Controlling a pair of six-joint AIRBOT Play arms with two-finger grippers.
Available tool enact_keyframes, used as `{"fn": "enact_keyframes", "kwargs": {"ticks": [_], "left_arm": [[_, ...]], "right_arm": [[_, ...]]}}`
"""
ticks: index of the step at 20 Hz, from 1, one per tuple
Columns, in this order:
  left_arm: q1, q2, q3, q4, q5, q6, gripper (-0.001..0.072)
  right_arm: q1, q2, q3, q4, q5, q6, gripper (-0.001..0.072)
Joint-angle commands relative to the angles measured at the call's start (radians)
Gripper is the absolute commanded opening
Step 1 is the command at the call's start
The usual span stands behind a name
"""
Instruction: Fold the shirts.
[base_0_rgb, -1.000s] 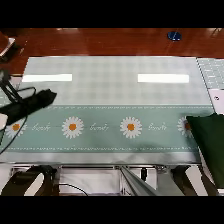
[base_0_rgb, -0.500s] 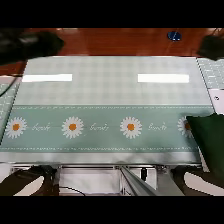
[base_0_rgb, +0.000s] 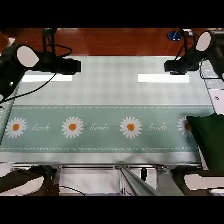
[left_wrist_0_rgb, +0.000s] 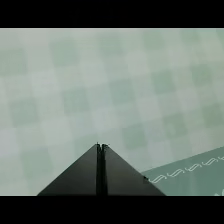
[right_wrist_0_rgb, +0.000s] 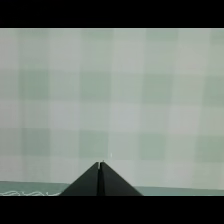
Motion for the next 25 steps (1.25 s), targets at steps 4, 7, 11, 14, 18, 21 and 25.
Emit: {"fn": "enact_keyframes", "kwargs": {"ticks": [4, 7, 11, 14, 18, 21, 25], "left_arm": [[0.0, -0.014, -0.027, 0.01, -0.096, 0.0, 0.0018], [-0.002, -0.014, -0.04, 0.01, -0.098, 0.0, 0.0018], [-0.002, -0.014, -0.04, 0.008, -0.097, 0.0, 0.0018], [-0.002, -0.014, -0.04, 0.008, -0.097, 0.0, 0.0018], [-0.002, -0.014, -0.04, 0.008, -0.097, 0.0, 0.0018], [-0.002, -0.014, -0.04, 0.008, -0.097, 0.0, 0.0018], [-0.002, -0.014, -0.04, 0.008, -0.097, 0.0, 0.0018]], "right_arm": [[0.008, 0.109, -0.238, -0.013, -0.178, 0.065, 0.0019], [0.008, 0.177, -0.337, -0.036, -0.275, 0.084, 0.002], [0.008, 0.192, -0.337, -0.04, -0.277, 0.067, 0.0021], [0.008, 0.192, -0.337, -0.039, -0.277, 0.067, 0.0021], [0.008, 0.192, -0.337, -0.039, -0.277, 0.067, 0.0021], [0.008, 0.192, -0.337, -0.039, -0.277, 0.067, 0.0021], [0.008, 0.192, -0.337, -0.039, -0.278, 0.067, 0.0021]]}}
